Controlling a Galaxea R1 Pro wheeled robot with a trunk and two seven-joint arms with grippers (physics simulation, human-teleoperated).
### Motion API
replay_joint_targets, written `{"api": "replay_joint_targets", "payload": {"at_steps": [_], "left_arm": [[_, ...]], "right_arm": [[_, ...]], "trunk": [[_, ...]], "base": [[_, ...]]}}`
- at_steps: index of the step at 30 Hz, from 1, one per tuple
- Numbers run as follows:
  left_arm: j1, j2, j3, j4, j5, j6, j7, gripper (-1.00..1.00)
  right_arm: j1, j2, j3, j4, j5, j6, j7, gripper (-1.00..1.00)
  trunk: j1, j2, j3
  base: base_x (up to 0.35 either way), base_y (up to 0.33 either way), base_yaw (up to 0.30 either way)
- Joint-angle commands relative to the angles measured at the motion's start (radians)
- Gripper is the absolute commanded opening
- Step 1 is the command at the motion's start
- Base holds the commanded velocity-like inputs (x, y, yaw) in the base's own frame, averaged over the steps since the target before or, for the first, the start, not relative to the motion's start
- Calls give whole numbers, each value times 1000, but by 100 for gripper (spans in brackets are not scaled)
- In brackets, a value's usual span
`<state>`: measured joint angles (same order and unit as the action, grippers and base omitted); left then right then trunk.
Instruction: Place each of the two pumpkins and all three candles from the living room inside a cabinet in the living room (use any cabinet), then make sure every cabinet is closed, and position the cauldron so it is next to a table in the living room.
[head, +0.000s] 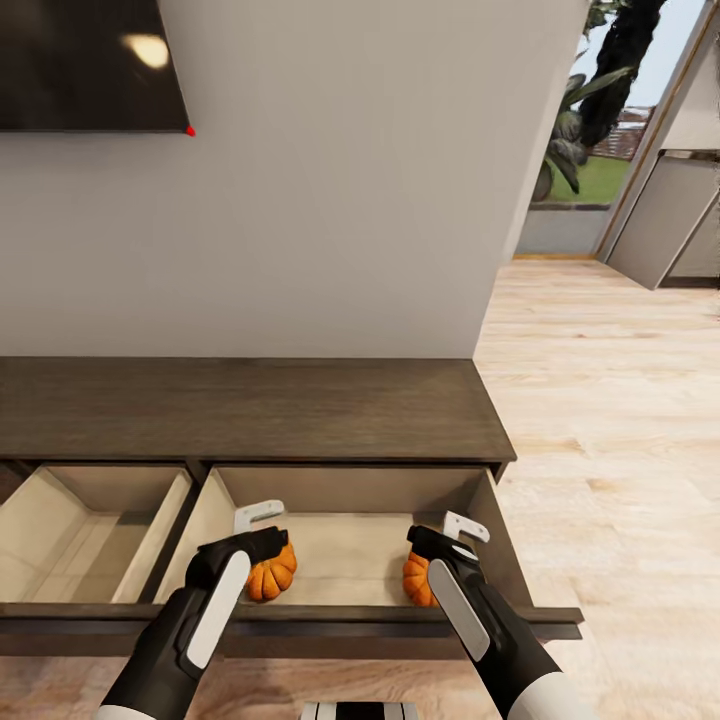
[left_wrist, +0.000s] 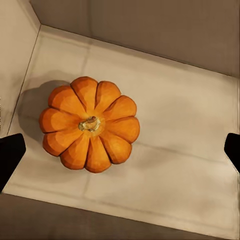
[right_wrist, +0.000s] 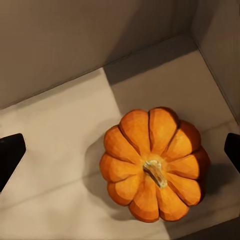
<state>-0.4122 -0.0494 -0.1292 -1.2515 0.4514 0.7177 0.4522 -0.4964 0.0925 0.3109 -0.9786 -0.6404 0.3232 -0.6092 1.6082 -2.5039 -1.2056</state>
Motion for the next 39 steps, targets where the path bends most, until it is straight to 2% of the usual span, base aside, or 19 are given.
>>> {"api": "replay_joint_targets", "payload": {"at_steps": [1, 5, 8, 13, 18, 25, 32, 39], "left_arm": [[0, 0, 1, -9, 13, 9, 10, 100], [0, 2, 5, -25, 61, 30, 12, 100], [0, 4, 9, -27, 71, 54, 12, 100], [0, 4, 39, -27, 81, 78, 12, 100], [0, 4, 48, -27, 88, 81, 12, 100], [0, 3, 49, -29, 89, 106, 12, 100], [0, 3, 49, -29, 89, 109, 12, 100], [0, 3, 49, -29, 89, 109, 12, 100]], "right_arm": [[-1, 0, 2, -1, -5, 4, -7, 100], [-1, 0, 2, -4, -5, 54, -6, 100], [-1, 0, 3, -4, -5, 67, -6, 100], [-1, -2, 3, -12, -5, 74, -6, 100], [-1, -2, 1, -77, -6, 112, -6, 100], [-1, -3, 2, -102, -6, 125, -6, 100], [-1, -3, 5, -105, -5, 128, -7, 100], [-1, -3, 1, -170, -5, 154, -6, 100]], "trunk": [[-1, 0, 3], [-2, 1, 19], [-4, 2, 30], [-6, 3, 50], [-8, 4, 69], [-35, 53, 91], [-62, 102, 113], [-89, 151, 135]], "base": [[0, 0, 0], [0, 0, 0], [0, 0, 0], [0, 0, 0], [-7, 0, 0], [-185, 0, 0], [-29, 0, 0], [-1, 0, 0]]}}
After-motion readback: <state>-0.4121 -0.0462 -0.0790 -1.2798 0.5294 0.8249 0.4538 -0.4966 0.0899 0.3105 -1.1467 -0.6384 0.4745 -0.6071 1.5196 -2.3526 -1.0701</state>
